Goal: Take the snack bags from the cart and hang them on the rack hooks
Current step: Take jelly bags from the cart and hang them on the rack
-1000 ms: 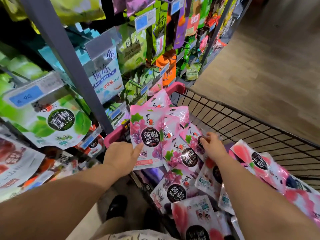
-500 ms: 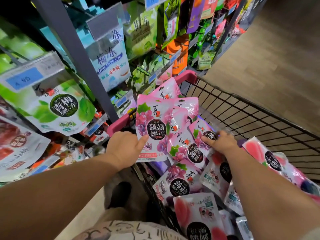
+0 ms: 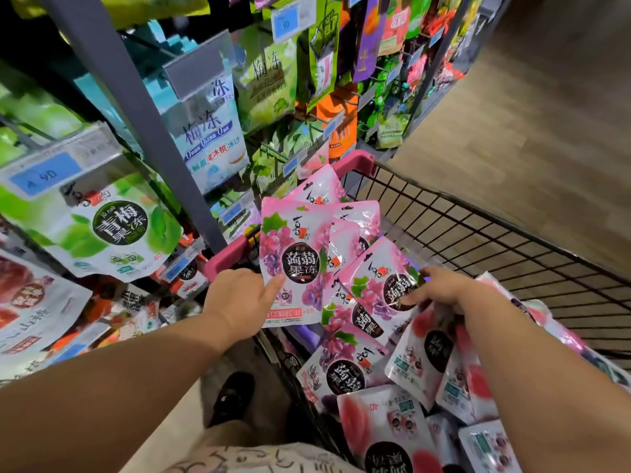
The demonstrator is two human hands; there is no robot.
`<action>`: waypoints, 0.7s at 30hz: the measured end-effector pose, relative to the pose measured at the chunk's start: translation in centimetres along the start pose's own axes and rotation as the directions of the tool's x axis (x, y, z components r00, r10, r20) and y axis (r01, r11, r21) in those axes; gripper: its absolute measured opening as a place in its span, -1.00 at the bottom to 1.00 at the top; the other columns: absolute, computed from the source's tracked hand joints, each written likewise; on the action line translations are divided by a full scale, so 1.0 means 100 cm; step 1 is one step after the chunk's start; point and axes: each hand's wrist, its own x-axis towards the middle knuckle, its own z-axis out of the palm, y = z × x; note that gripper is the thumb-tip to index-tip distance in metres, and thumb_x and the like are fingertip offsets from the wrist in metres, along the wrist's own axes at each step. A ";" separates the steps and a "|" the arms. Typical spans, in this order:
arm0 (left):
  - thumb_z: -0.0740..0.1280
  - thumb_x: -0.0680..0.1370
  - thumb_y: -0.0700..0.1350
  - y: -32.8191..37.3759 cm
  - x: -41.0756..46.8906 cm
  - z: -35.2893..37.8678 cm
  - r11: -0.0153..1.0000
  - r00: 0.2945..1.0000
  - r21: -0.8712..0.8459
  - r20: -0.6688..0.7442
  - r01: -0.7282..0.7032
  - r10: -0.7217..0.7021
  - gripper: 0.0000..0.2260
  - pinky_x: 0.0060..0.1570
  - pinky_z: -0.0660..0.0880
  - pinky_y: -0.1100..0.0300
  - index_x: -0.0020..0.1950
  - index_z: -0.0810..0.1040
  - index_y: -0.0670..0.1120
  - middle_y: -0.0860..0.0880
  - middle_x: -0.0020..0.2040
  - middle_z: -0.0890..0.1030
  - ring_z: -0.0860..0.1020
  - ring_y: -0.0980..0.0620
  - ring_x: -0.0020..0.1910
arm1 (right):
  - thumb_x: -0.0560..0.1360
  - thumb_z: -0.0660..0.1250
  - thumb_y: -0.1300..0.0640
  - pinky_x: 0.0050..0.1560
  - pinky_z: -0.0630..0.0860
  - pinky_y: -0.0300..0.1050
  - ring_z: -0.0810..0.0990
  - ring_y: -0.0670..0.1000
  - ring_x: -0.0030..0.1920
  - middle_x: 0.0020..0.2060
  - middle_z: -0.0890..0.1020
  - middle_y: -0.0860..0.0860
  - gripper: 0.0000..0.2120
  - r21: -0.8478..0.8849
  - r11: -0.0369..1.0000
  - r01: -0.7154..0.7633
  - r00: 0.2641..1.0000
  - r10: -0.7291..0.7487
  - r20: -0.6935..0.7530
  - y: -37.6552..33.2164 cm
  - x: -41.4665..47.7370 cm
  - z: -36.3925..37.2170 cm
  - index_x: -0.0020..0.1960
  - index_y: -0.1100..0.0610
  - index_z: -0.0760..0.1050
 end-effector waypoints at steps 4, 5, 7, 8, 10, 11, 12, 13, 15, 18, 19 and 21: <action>-0.07 0.63 0.17 0.000 0.000 0.000 1.000 1.000 -0.006 -0.011 -0.018 0.018 -0.44 -0.29 0.19 0.10 -0.48 0.22 -0.10 -0.03 -0.46 0.27 0.31 0.00 -0.43 | 0.26 0.62 0.24 -0.27 0.61 0.07 0.60 0.10 -0.39 -0.34 0.68 0.16 -0.58 0.028 0.993 0.117 0.991 -0.114 -0.068 -0.004 -0.014 0.002 0.02 0.23 0.52; -0.08 0.64 0.17 0.000 0.000 -0.001 1.000 1.000 -0.014 -0.010 -0.027 0.027 -0.44 -0.28 0.20 0.11 -0.48 0.22 -0.10 -0.03 -0.46 0.27 0.32 -0.01 -0.42 | 0.28 0.60 0.26 -0.39 0.57 -0.04 0.59 0.07 -0.44 -0.38 0.67 0.14 -0.64 0.071 0.986 0.148 0.986 -0.142 -0.089 -0.006 -0.019 0.003 -0.01 0.20 0.52; -0.08 0.64 0.17 0.000 0.000 -0.001 0.999 1.000 -0.031 0.000 -0.031 0.031 -0.43 -0.25 0.26 0.10 -0.48 0.22 -0.10 -0.03 -0.46 0.27 0.34 -0.03 -0.40 | 0.31 0.58 0.26 -0.47 0.49 -0.15 0.60 0.05 -0.47 -0.40 0.67 0.13 -0.68 0.168 0.962 0.216 0.967 -0.188 -0.171 -0.010 -0.027 0.005 -0.06 0.15 0.51; -0.09 0.64 0.18 -0.001 -0.001 -0.001 0.999 0.999 -0.037 0.008 -0.031 0.032 -0.43 -0.24 0.29 0.09 -0.48 0.22 -0.10 -0.03 -0.47 0.28 0.35 -0.04 -0.40 | 0.32 0.57 0.26 -0.48 0.48 -0.17 0.60 0.05 -0.46 -0.38 0.67 0.14 -0.70 0.219 0.942 0.254 0.952 -0.203 -0.229 -0.012 -0.031 0.006 -0.07 0.14 0.50; -0.10 0.63 0.18 -0.002 -0.001 -0.003 0.998 0.999 -0.044 0.021 -0.035 0.036 -0.43 -0.23 0.31 0.08 -0.47 0.24 -0.10 -0.04 -0.45 0.31 0.39 -0.06 -0.37 | 0.35 0.55 0.28 -0.51 0.44 -0.19 0.57 0.05 -0.47 -0.37 0.64 0.15 -0.71 0.369 0.862 0.348 0.918 -0.234 -0.321 -0.017 -0.041 0.006 -0.05 0.17 0.48; -0.11 0.64 0.18 -0.001 -0.002 -0.005 0.998 0.999 -0.047 0.030 -0.034 0.035 -0.43 -0.21 0.31 0.09 -0.45 0.27 -0.11 -0.06 -0.43 0.35 0.43 -0.07 -0.33 | 0.36 0.53 0.29 -0.53 0.40 -0.21 0.55 0.03 -0.49 -0.39 0.63 0.14 -0.71 0.447 0.801 0.398 0.902 -0.254 -0.349 -0.019 -0.045 0.006 -0.02 0.20 0.46; -0.11 0.64 0.17 0.000 -0.003 -0.007 0.998 0.999 -0.048 0.044 -0.030 0.032 -0.44 -0.17 0.31 0.09 -0.41 0.31 -0.11 -0.07 -0.38 0.41 0.48 -0.09 -0.26 | 0.38 0.51 0.29 -0.56 0.37 -0.23 0.52 -0.01 -0.52 -0.44 0.60 0.11 -0.72 0.515 0.742 0.429 0.894 -0.267 -0.360 -0.023 -0.053 0.007 -0.01 0.23 0.45; -0.10 0.65 0.16 0.001 -0.004 -0.010 0.998 0.998 -0.057 0.051 -0.024 0.027 -0.46 -0.11 0.33 0.08 -0.36 0.34 -0.12 -0.09 -0.33 0.45 0.52 -0.11 -0.17 | 0.40 0.49 0.28 -0.56 0.35 -0.26 0.49 -0.04 -0.55 -0.49 0.58 0.07 -0.73 0.569 0.687 0.452 0.888 -0.282 -0.365 -0.026 -0.060 0.008 0.01 0.26 0.45; -0.09 0.66 0.16 0.002 -0.006 -0.014 0.991 0.997 -0.137 0.077 0.006 0.004 -0.49 -0.06 0.35 0.07 -0.33 0.33 -0.11 -0.06 -0.34 0.41 0.52 -0.13 -0.12 | 0.39 0.50 0.22 -0.40 0.45 -0.22 0.51 0.00 -0.47 -0.44 0.58 0.07 -0.68 0.658 0.581 0.479 0.878 -0.308 -0.367 -0.035 -0.075 0.013 0.05 0.29 0.46; -0.01 0.64 0.18 0.002 -0.008 -0.020 0.902 0.987 -0.409 0.138 0.135 -0.085 -0.51 -0.17 0.30 0.08 -0.38 0.24 -0.09 -0.05 -0.38 0.33 0.39 -0.09 -0.27 | 0.12 0.65 -0.01 -0.05 0.43 0.09 0.48 0.17 -0.19 -0.20 0.59 0.22 -0.30 0.722 0.489 0.488 0.870 -0.338 -0.359 -0.053 -0.098 0.023 0.12 0.28 0.49; 0.03 0.64 0.18 0.003 -0.009 -0.024 0.847 0.984 -0.505 0.137 0.167 -0.112 -0.52 -0.20 0.27 0.09 -0.38 0.22 -0.09 -0.04 -0.39 0.31 0.36 -0.08 -0.29 | 0.10 0.65 -0.04 -0.10 0.41 0.07 0.45 0.15 -0.22 -0.23 0.58 0.19 -0.26 0.725 0.476 0.497 0.864 -0.350 -0.363 -0.060 -0.104 0.027 0.14 0.29 0.49; 0.10 0.62 0.16 0.006 -0.014 -0.038 0.737 0.983 -0.650 0.113 0.184 -0.146 -0.52 -0.23 0.23 0.11 -0.42 0.20 -0.07 0.00 -0.44 0.27 0.32 -0.07 -0.32 | 0.18 0.62 -0.02 -0.17 0.36 0.02 0.40 0.12 -0.26 -0.31 0.57 0.13 -0.31 0.729 0.474 0.494 0.862 -0.377 -0.339 -0.075 -0.116 0.036 0.17 0.30 0.48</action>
